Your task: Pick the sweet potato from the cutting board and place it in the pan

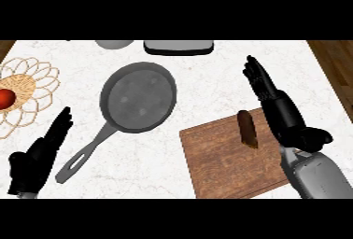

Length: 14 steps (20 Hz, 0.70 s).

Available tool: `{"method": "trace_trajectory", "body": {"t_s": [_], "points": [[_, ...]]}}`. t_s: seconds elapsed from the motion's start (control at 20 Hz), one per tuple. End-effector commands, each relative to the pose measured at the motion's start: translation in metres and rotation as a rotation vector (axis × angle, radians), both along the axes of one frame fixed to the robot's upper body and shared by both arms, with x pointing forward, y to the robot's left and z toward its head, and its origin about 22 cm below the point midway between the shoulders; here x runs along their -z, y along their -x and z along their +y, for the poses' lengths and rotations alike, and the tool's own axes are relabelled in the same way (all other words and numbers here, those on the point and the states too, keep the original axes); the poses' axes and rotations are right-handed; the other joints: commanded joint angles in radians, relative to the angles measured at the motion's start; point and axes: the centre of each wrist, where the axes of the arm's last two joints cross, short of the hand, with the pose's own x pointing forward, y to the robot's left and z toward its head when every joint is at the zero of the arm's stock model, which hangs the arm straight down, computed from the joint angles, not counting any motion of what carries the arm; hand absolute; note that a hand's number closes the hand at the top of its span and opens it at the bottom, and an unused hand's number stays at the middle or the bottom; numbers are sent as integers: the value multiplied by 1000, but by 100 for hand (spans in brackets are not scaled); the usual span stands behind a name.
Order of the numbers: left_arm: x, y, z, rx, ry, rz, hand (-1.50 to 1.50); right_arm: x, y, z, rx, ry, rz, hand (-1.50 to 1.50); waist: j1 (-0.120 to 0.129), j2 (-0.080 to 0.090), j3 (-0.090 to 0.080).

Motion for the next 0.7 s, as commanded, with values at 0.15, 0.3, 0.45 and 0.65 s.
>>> {"method": "trace_trajectory", "body": {"t_s": [0.15,0.3,0.45,0.65], "points": [[1,-7,4,-38,-53,-14,0,-1,-28,-10,412,173,0,-150,37,-7,31],[1,-7,5,-38,-79,-5,0,29,-20,-91,539,741,74,-150,10,5,-3],[8,1,10,-77,-76,34,0,37,-14,-89,1031,330,72,-150,-40,-25,27],[21,4,4,-90,-79,46,0,59,11,-79,1062,549,193,-150,-28,-23,22]]}}
